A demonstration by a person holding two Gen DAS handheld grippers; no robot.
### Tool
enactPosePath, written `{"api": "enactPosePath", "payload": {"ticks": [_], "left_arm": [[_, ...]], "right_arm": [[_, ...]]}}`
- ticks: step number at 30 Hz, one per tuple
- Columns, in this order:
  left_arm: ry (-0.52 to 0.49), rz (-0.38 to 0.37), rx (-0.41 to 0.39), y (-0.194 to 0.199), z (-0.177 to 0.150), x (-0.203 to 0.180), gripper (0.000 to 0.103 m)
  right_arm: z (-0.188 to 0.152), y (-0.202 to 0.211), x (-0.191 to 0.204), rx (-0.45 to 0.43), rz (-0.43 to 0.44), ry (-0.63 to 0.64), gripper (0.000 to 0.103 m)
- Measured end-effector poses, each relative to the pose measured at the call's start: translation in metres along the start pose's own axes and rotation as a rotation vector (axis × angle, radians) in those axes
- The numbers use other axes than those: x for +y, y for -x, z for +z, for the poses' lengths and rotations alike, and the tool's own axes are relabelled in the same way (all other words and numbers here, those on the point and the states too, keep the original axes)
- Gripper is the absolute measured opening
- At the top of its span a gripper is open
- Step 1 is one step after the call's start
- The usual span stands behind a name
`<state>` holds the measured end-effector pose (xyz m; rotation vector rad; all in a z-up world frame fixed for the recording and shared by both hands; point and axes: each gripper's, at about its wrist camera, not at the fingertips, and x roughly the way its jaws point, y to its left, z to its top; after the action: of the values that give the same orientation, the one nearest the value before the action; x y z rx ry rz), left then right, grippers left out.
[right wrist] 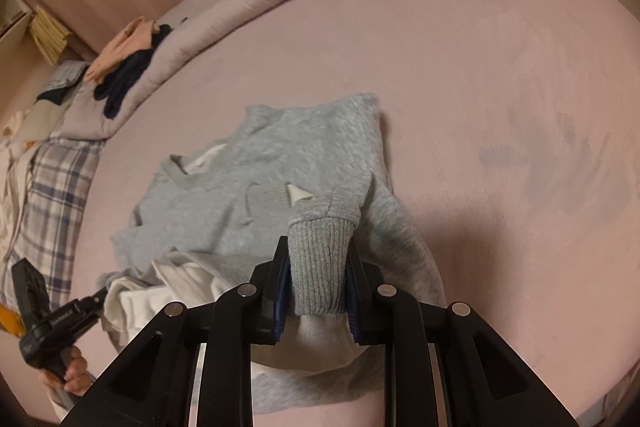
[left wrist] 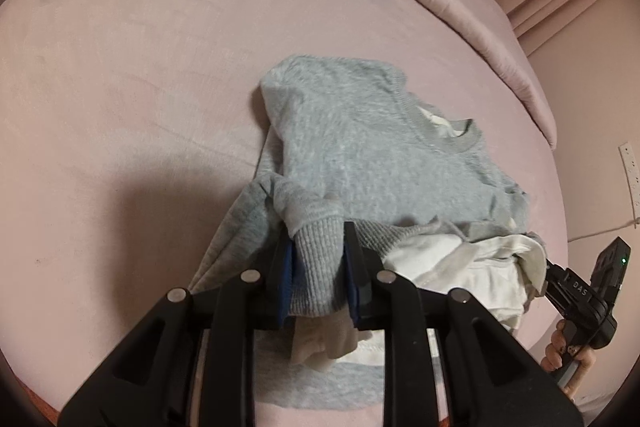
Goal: Fold small clothes
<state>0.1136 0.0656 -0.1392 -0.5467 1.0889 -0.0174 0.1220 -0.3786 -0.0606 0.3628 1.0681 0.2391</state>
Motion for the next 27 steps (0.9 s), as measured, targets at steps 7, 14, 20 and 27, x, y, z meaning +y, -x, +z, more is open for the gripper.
{"api": "enactPosePath", "payload": {"ticks": [7, 14, 20, 27], "left_arm": [[0.031, -0.045, -0.032, 0.015, -0.003, 0.004, 0.034], [-0.023, -0.107, -0.081, 0.049, -0.025, -0.005, 0.063], [-0.036, -0.079, -0.030, 0.036, -0.043, -0.008, 0.065], [-0.011, -0.077, -0.003, 0.013, -0.045, -0.005, 0.029]], "right_arm": [[-0.001, 0.011, 0.001, -0.016, -0.041, 0.024, 0.040], [-0.008, 0.046, -0.002, -0.086, 0.028, 0.017, 0.063], [-0.027, 0.046, 0.000, -0.068, 0.042, 0.047, 0.063], [-0.034, 0.022, 0.006, -0.029, 0.017, 0.068, 0.055]]}}
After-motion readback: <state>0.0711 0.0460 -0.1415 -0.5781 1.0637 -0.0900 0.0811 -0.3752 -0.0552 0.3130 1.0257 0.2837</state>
